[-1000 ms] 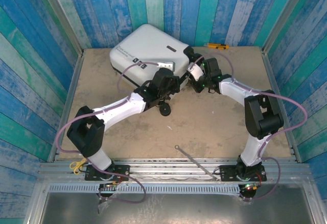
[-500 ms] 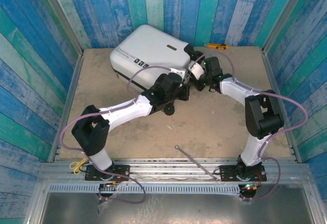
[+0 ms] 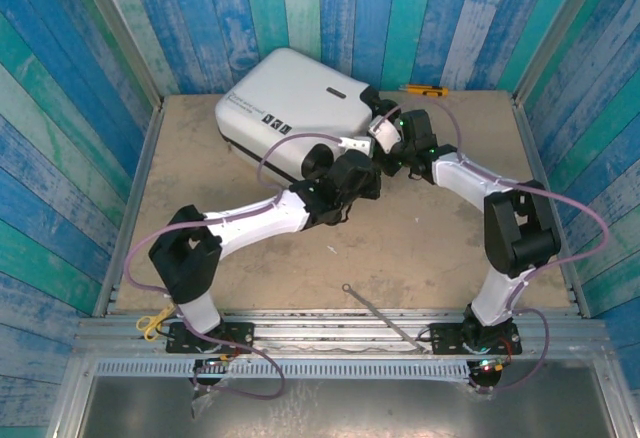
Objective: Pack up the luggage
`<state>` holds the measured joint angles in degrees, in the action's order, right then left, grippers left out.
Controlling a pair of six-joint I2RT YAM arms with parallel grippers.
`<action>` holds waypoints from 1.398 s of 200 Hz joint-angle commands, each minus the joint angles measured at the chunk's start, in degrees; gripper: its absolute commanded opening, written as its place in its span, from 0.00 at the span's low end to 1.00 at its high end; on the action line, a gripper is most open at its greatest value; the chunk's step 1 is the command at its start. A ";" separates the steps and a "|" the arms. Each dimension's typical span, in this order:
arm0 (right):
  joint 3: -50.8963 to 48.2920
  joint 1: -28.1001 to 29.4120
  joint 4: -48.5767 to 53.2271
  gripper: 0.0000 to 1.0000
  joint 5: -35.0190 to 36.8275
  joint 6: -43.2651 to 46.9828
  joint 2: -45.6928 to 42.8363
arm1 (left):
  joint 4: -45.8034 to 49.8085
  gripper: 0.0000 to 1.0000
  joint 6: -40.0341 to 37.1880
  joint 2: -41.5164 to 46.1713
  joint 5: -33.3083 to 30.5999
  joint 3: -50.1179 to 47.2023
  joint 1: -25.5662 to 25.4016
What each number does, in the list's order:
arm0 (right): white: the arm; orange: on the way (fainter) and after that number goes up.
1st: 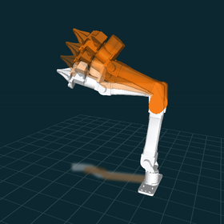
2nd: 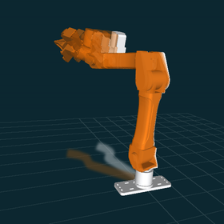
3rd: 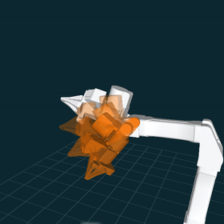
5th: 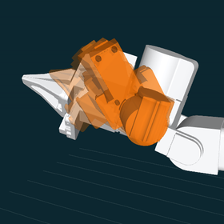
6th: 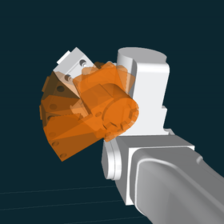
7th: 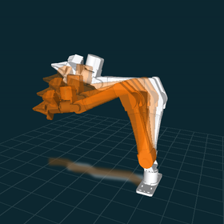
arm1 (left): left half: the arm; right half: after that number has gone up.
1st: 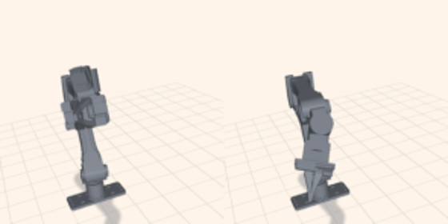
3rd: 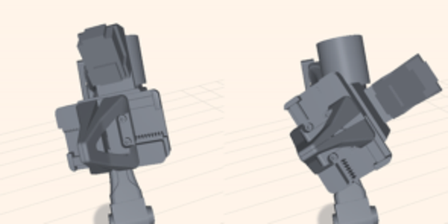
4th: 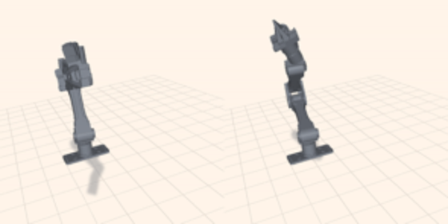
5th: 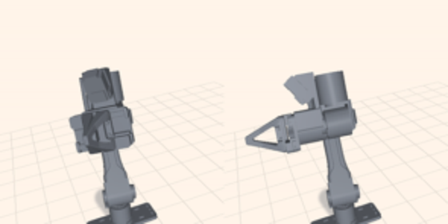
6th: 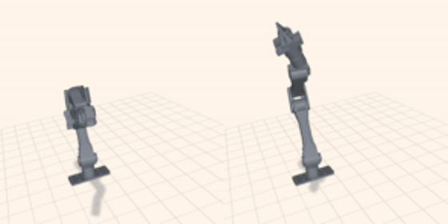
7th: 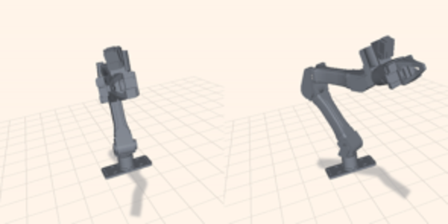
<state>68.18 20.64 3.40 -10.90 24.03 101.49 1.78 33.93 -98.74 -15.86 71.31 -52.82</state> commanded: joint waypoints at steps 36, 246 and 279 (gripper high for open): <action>-1.88 0.27 -4.32 0.00 2.63 -2.32 -4.78 | 3.68 0.00 6.96 -5.87 -7.19 5.52 1.02; -8.08 -2.93 -22.46 0.00 7.34 -6.03 0.69 | 2.28 0.00 20.66 17.39 -25.47 -21.62 12.88; -10.02 -3.63 -24.68 0.00 2.81 -4.23 -0.15 | 4.46 0.00 18.88 24.34 -25.50 -25.23 17.40</action>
<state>59.09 19.35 -16.34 -10.02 19.09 102.45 1.26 53.84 -79.94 -35.05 48.53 -40.42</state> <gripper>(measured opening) 0.044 0.048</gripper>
